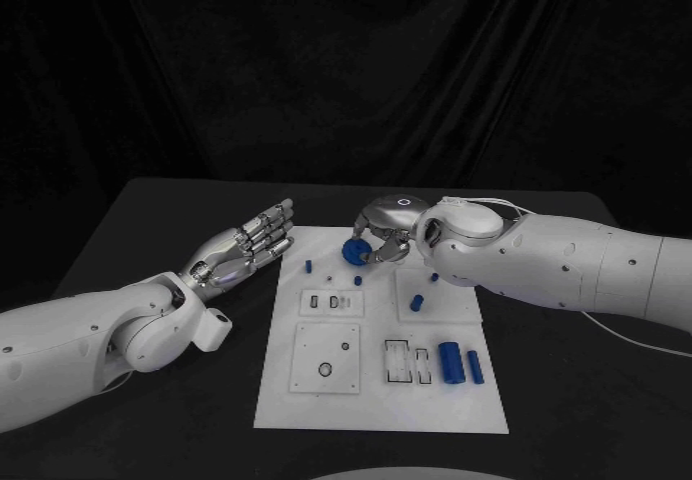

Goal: Assemble the parts on the task board

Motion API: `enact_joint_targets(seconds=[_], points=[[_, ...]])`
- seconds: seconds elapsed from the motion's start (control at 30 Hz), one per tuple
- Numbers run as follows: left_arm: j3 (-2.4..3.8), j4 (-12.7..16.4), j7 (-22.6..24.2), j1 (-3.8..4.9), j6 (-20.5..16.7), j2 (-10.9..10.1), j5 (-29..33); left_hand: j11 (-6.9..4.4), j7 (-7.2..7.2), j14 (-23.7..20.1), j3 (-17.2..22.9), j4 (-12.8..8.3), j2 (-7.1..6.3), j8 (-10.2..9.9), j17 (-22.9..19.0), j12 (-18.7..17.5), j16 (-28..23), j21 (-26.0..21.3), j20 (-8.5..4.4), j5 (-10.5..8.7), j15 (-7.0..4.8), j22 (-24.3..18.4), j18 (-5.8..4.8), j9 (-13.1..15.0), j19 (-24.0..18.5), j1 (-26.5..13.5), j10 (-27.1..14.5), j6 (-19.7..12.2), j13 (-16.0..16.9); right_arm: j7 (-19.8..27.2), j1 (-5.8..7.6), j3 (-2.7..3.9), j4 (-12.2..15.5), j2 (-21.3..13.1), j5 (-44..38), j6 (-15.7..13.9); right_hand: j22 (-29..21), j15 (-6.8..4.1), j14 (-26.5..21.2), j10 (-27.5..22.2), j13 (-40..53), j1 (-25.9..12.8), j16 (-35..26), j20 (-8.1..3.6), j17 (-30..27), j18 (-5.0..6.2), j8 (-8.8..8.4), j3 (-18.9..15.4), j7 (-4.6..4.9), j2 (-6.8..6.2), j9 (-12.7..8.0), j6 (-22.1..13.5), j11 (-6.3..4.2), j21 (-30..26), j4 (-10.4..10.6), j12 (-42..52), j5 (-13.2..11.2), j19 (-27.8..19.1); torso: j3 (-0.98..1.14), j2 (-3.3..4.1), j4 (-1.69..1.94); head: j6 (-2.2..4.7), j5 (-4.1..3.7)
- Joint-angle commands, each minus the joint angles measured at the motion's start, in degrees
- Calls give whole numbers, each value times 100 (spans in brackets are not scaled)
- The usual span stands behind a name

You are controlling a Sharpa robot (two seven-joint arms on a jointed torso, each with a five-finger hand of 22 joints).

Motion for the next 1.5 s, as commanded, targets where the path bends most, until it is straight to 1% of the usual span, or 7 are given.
enact_joint_targets(seconds=[0.03, 0.17, 0.4, 0.63, 1.13, 1.33, 1.5], points=[[4, -1, 57, -5, 65, 25, 1, 45, 39, -2, 30, 6, 26, 35, -5, -38, -21, -11, 38, 25, 45, 0, 59, 5, 15, 9, -9, 13, -5, 30, -29, 5, -49, 58, -96, 99, 1106, 42, 602, 618, 1507, -66, 15, 45, 1509, -56, 268, 47, -272, -11, 1573, 233, 51, -47, -4, 15, -4, -14, 3, 4, -4, -13, 11], [4, -11, 54, -5, 68, 36, 1, 45, 39, -2, 30, 6, 26, 35, -5, -38, -21, -11, 38, 25, 45, 0, 59, 5, 15, 9, -9, 13, -5, 4, -41, 5, -106, 123, -103, 151, 1088, 72, 602, 618, 1507, -70, 15, 70, 1509, -43, 172, 90, -234, -31, 1549, 182, 86, -108, -11, 15, -24, -48, 1, 0, -13, -16, 19], [4, -21, 48, -5, 79, 60, 1, 50, 45, -2, 35, 4, 27, 37, -5, -38, -21, -10, 42, 25, 48, 0, 59, 7, 15, 5, -9, 23, -5, -75, -63, 5, -237, 222, -200, 231, 1025, 185, 602, 618, 1507, -98, 15, 173, 1509, 2, -171, 207, -92, -77, 1446, -108, 210, -329, -24, 15, -126, -175, 2, -4, -11, -12, 14], [4, -25, 40, -5, 86, 60, 1, 50, 45, -2, 35, 4, 27, 37, -5, -38, -21, -10, 42, 25, 48, 0, 59, 7, 15, 5, -9, 23, -5, -123, -73, 5, -272, 257, -276, 235, 956, 137, 602, 618, 1507, -96, 15, 158, 1509, 60, -625, 347, -69, -88, 1285, -745, 138, -585, -68, 15, -218, -327, 1, -4, -15, -32, 27], [4, -44, 30, -5, 110, 84, 1, 60, 64, -2, 42, 2, 31, 42, -5, -38, -21, -10, 49, 24, 55, 1, 58, 11, 16, -1, -9, 45, -5, -161, -77, 4, -270, 267, -294, 290, 937, 114, 602, 618, 1507, -124, 15, 140, 1509, 75, -660, 430, -104, -65, 999, -1256, 109, -667, -110, 15, -199, -361, 4, -7, -16, -14, 25], [4, -33, 24, -5, 107, 59, 1, 60, 64, -2, 42, 2, 31, 42, -5, -38, -21, -10, 49, 24, 55, 1, 58, 11, 16, -1, -9, 45, -5, -76, -75, 4, -209, 176, -294, 49, 940, 111, 602, 618, 1507, -129, 15, 138, 1509, 72, -647, 435, -108, -58, 985, -1254, 107, -657, -108, 15, -189, -354, 3, -14, -28, -46, 57], [4, -11, 24, -6, 91, 9, 1, 60, 64, -2, 42, 2, 31, 42, -5, -38, -21, -10, 49, 24, 55, 1, 58, 11, 16, -1, -9, 45, -5, 0, -2, 10, 44, -88, -294, -321, 958, 93, 602, 618, 1507, -100, 15, 122, 1509, 60, -602, 474, -125, -53, 944, -1161, 88, -598, -143, 15, -100, -314, -1, -28, -52, -3, 75]])
